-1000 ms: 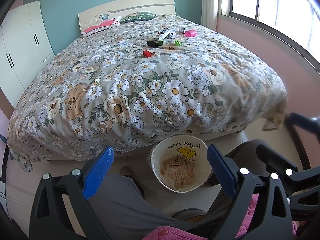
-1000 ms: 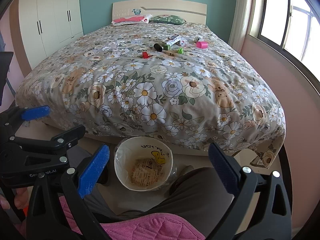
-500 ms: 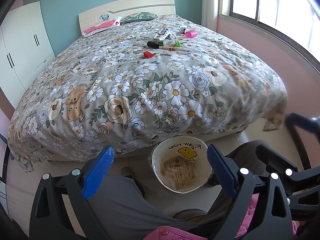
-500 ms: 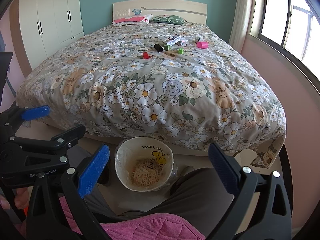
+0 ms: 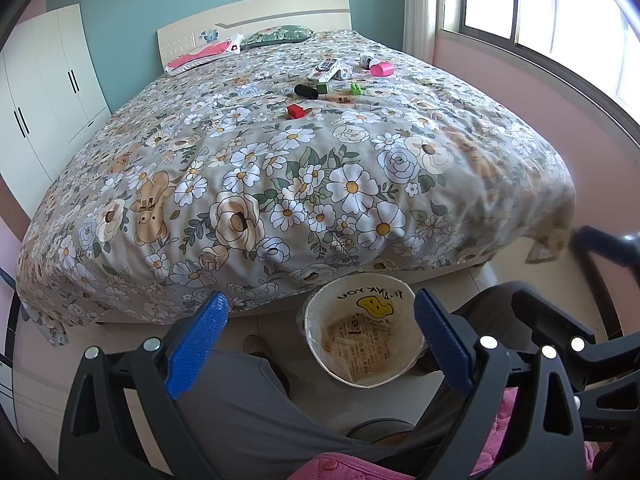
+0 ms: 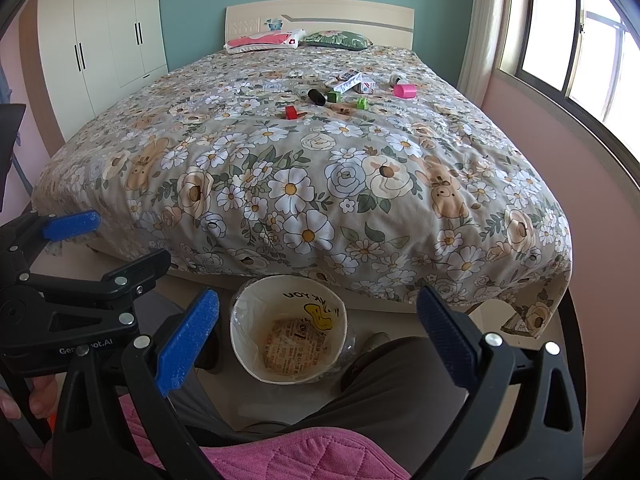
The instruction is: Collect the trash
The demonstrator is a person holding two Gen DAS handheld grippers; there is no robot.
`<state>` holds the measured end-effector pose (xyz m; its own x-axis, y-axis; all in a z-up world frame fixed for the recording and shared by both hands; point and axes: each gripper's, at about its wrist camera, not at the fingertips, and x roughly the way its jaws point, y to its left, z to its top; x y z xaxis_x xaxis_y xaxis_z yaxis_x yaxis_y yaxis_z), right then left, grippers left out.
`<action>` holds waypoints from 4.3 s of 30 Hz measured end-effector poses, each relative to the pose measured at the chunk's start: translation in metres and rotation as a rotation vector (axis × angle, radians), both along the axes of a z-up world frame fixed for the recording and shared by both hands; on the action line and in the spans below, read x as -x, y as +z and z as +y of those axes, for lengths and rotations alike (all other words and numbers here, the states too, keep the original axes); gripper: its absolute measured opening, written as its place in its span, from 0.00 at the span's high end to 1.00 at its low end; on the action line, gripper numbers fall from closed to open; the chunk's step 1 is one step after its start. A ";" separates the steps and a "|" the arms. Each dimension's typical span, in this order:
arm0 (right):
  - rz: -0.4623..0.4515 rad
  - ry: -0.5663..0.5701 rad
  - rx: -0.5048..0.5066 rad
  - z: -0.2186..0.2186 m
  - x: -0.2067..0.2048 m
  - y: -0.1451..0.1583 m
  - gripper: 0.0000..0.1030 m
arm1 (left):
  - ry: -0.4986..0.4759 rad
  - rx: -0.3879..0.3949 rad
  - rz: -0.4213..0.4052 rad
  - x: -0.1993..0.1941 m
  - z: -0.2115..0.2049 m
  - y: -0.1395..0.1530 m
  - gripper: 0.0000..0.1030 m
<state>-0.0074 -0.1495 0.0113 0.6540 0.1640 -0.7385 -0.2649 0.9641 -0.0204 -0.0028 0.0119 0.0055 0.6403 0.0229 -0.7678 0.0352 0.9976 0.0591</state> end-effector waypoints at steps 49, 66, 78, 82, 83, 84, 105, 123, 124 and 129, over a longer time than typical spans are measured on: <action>-0.036 -0.033 -0.007 -0.003 -0.053 0.025 0.06 | 0.063 0.037 -0.040 -0.054 0.023 0.024 0.07; -0.142 -0.038 -0.013 -0.005 -0.210 0.072 0.06 | 0.148 0.187 -0.070 -0.204 0.050 0.060 0.07; -0.145 -0.046 0.031 0.006 -0.349 0.050 0.06 | 0.229 0.307 0.024 -0.332 0.057 0.028 0.07; -0.108 -0.052 0.023 0.011 -0.401 0.027 0.06 | 0.270 0.338 0.061 -0.372 0.059 0.009 0.07; -0.095 -0.055 0.020 0.012 -0.413 0.020 0.06 | 0.282 0.343 0.073 -0.382 0.060 0.003 0.07; -0.076 -0.051 0.005 0.014 -0.426 0.014 0.06 | 0.292 0.349 0.088 -0.390 0.060 -0.004 0.07; 0.154 -0.165 -0.046 0.040 -0.623 -0.116 0.06 | 0.461 0.377 0.224 -0.503 0.068 -0.105 0.10; 0.206 -0.107 -0.064 0.045 -0.630 -0.123 0.78 | 0.396 0.338 0.195 -0.494 0.057 -0.104 0.78; 0.213 -0.102 -0.074 0.043 -0.628 -0.122 0.78 | 0.392 0.340 0.197 -0.493 0.057 -0.104 0.78; 0.219 -0.092 -0.091 0.036 -0.617 -0.111 0.78 | 0.377 0.360 0.204 -0.486 0.058 -0.095 0.78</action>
